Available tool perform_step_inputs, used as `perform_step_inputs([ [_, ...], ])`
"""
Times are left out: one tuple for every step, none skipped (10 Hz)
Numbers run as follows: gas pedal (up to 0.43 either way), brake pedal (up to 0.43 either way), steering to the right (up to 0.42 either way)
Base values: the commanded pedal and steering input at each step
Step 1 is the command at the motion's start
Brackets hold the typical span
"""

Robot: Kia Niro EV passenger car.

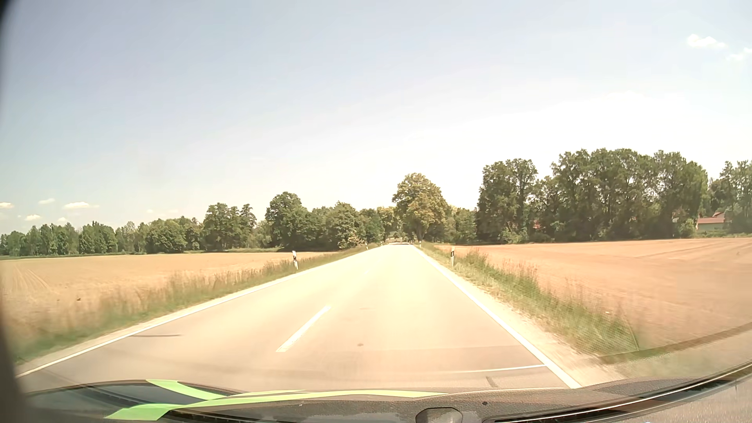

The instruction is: Follow the waypoints while adhering to traffic rules and regulations

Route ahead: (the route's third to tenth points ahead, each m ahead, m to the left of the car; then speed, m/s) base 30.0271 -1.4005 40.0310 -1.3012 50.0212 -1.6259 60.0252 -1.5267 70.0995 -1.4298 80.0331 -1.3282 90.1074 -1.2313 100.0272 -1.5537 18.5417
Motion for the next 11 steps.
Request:
perform_step_inputs([
  [0.098, 0.0, -0.001],
  [0.098, 0.0, -0.001],
  [0.11, 0.0, 0.0],
  [0.118, 0.0, -0.001],
  [0.138, 0.0, -0.001],
  [0.157, 0.0, -0.001],
  [0.177, 0.0, -0.001],
  [0.197, 0.0, -0.001],
  [0.209, 0.0, -0.001],
  [0.209, 0.0, -0.002],
  [0.22, 0.0, -0.004],
])
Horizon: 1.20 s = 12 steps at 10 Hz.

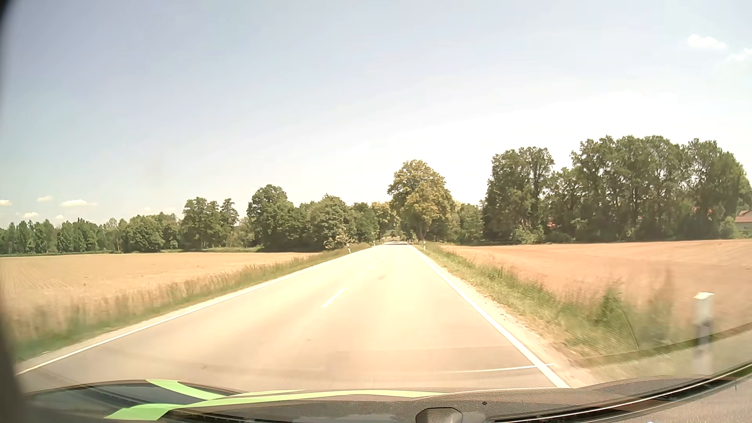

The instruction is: Follow the waypoints while adhering to traffic rules and regulations

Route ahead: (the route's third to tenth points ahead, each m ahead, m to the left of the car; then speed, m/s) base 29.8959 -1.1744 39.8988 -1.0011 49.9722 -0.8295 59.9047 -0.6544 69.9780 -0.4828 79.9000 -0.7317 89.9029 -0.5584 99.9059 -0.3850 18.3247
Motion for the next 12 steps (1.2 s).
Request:
perform_step_inputs([
  [0.228, 0.0, -0.004],
  [0.24, 0.0, -0.004],
  [0.24, 0.0, -0.004],
  [0.24, 0.0, -0.004],
  [0.24, 0.0, -0.004],
  [0.24, 0.0, -0.004],
  [0.24, 0.0, -0.004],
  [0.22, 0.0, -0.004],
  [0.189, 0.0, -0.004],
  [0.189, 0.0, -0.004],
  [0.189, 0.0, -0.003],
  [0.189, 0.0, -0.003],
])
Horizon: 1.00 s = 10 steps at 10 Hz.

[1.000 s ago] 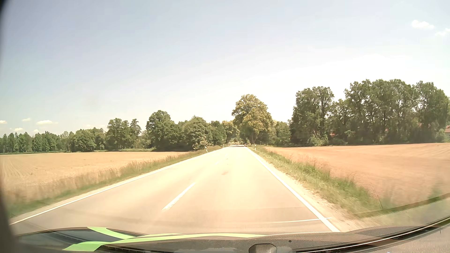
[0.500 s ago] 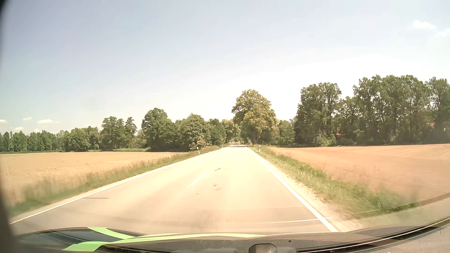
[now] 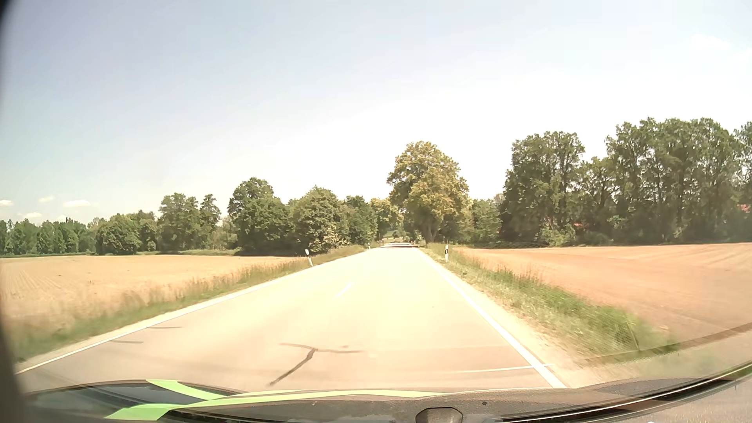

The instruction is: Follow the waypoints while adhering to traffic rules and regulations

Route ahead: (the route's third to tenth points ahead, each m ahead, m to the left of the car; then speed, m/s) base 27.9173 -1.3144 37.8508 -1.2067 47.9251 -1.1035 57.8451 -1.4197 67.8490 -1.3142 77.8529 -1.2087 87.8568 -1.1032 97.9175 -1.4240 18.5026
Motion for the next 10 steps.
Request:
perform_step_inputs([
  [0.189, 0.0, -0.003],
  [0.197, 0.0, -0.003],
  [0.228, 0.0, -0.003],
  [0.24, 0.0, -0.003],
  [0.248, 0.0, -0.002],
  [0.248, 0.0, -0.003],
  [0.248, 0.0, -0.002],
  [0.248, 0.0, -0.003],
  [0.248, 0.0, -0.002],
  [0.24, 0.0, -0.003],
])
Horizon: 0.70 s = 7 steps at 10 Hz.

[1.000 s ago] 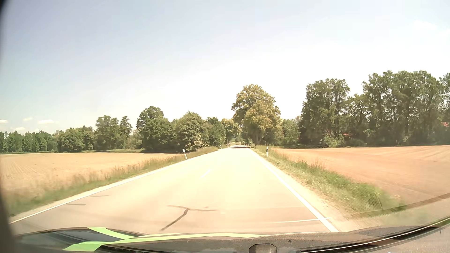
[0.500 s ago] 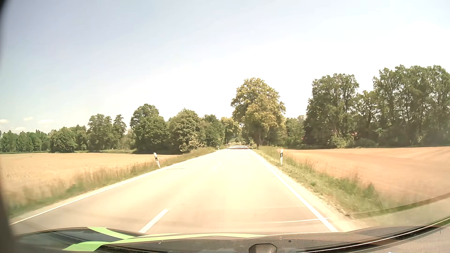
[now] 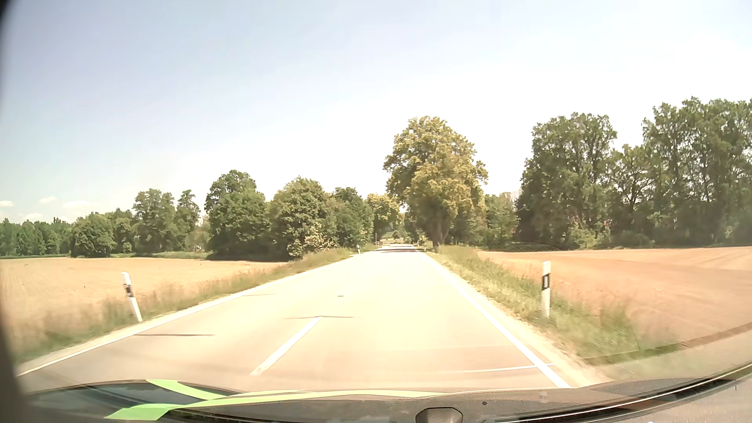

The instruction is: Follow the waypoints while adhering to traffic rules and regulations

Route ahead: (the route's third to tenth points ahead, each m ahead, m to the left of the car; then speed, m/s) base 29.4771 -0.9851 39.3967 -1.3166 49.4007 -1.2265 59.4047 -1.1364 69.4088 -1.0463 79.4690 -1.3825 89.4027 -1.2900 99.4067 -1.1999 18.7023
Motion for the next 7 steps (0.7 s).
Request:
perform_step_inputs([
  [0.22, 0.0, -0.002],
  [0.209, 0.0, -0.001],
  [0.22, 0.0, -0.001],
  [0.228, 0.0, -0.001],
  [0.24, 0.0, -0.001],
  [0.248, 0.0, -0.001],
  [0.26, 0.0, -0.001],
])
